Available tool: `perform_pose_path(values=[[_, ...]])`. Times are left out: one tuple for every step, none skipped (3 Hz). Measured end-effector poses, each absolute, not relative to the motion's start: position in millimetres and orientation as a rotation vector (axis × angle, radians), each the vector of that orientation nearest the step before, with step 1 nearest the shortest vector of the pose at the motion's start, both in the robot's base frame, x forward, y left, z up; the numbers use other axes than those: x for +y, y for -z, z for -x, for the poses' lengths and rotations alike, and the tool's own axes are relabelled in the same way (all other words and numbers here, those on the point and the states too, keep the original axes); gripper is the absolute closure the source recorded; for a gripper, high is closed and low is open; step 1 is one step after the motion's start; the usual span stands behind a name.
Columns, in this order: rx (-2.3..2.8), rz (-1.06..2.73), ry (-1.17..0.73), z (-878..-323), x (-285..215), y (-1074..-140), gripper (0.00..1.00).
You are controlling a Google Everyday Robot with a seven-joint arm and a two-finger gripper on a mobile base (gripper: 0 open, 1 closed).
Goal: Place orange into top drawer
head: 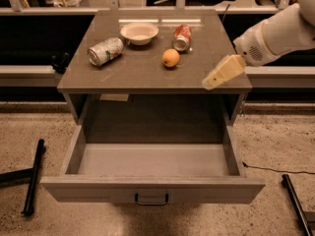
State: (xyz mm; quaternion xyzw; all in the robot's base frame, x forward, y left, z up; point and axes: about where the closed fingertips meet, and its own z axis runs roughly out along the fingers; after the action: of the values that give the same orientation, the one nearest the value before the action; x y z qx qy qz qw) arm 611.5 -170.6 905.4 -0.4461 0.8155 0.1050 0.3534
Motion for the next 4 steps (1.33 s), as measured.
perform_pose_path(values=[[2.072, 1.078, -0.328, -647, -156, -885, 0.0], [2.002, 1.009, -0.397, -703, -128, -862, 0.0], [2.002, 1.004, -0.392, -706, -127, -861, 0.0], [2.001, 0.996, -0.38, -711, -125, -860, 0.0]])
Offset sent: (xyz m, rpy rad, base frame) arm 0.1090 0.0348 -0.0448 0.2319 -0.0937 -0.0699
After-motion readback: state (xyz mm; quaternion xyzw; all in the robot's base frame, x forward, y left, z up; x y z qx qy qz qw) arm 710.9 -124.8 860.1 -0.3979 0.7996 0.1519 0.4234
